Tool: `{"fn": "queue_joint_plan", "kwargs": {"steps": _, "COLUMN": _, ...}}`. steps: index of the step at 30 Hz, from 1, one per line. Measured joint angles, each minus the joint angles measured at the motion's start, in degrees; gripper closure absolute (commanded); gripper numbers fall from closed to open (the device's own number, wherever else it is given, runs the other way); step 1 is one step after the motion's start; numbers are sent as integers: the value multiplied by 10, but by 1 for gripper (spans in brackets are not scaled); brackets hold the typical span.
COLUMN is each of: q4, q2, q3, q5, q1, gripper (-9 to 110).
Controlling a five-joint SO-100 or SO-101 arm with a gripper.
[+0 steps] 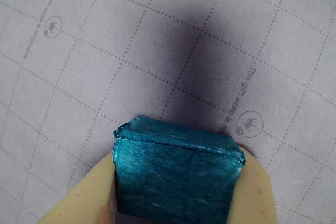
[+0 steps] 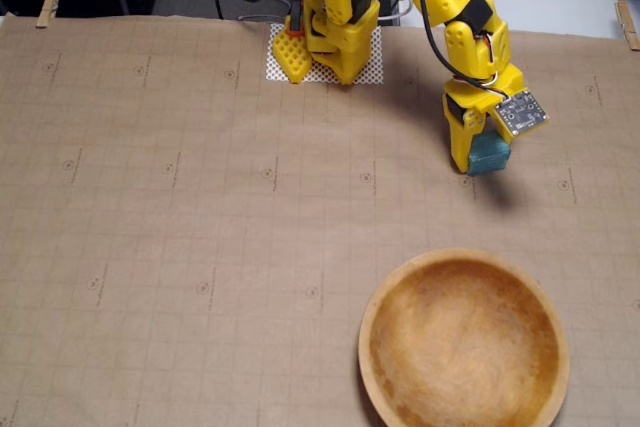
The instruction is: Grasp a blue block and put it in the bowl.
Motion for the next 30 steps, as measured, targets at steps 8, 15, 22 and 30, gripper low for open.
{"fn": "queue_joint_plan", "kwargs": {"steps": 8, "q4": 0, "q2": 6, "q3": 1, "q5": 0, "q1": 0, "gripper": 98}}
{"fn": "queue_joint_plan", "kwargs": {"steps": 15, "q4": 0, "q2": 90, "q3": 2, "q5": -15, "q1": -3, "gripper": 98}}
{"fn": "queue_joint_plan", "kwargs": {"steps": 22, "q4": 1, "q2": 233, "q3": 3, "q5": -112, "q1": 27, "gripper": 98}}
{"fn": "queue_joint_plan", "kwargs": {"steps": 30, "q4": 1, "q2": 415, "q3": 3, "q5": -219, "q1": 100, "gripper": 98}}
